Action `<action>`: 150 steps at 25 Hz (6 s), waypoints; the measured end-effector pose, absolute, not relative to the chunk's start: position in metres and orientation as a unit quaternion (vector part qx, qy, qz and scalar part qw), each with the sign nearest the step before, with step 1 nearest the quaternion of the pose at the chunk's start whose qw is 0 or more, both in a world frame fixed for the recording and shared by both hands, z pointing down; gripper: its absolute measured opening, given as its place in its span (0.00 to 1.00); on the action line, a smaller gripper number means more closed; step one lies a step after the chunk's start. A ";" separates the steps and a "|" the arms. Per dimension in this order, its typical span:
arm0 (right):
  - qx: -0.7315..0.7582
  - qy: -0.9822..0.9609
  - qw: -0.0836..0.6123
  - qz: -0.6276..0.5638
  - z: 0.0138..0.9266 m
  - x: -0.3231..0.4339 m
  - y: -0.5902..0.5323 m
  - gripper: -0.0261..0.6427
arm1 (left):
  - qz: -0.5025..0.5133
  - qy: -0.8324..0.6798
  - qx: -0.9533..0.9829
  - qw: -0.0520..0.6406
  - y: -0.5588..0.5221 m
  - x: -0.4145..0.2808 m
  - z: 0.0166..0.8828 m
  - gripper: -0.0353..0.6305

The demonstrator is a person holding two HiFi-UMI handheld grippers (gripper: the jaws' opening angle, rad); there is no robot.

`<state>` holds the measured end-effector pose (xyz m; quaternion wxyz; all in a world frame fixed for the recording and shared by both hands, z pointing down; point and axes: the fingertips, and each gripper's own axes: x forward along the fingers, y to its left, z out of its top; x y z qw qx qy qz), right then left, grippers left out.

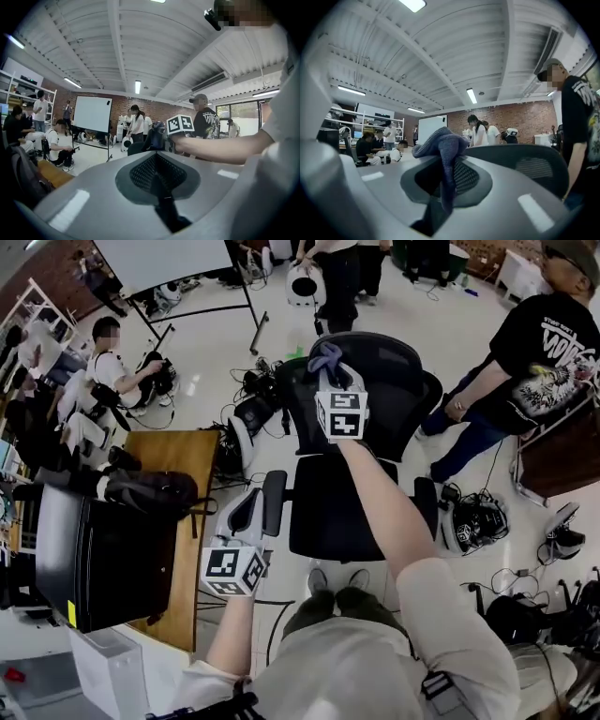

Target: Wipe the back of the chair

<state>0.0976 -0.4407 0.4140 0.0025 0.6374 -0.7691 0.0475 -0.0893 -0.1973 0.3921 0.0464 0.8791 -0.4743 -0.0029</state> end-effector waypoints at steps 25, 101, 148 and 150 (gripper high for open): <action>0.723 -0.690 -0.006 0.038 0.420 0.261 -0.375 0.10 | 0.009 -0.405 0.912 0.060 -0.282 -0.023 0.434 0.14; 0.799 -0.577 0.131 0.109 0.691 0.394 -0.474 0.11 | 0.006 -0.378 0.916 0.134 -0.334 0.009 0.516 0.14; 0.806 -0.559 0.125 0.146 0.837 0.387 -0.464 0.11 | 0.060 -0.413 0.900 0.122 -0.380 0.026 0.640 0.15; 0.804 -0.567 0.115 0.141 0.821 0.379 -0.458 0.11 | 0.060 -0.409 0.903 0.118 -0.376 0.038 0.635 0.15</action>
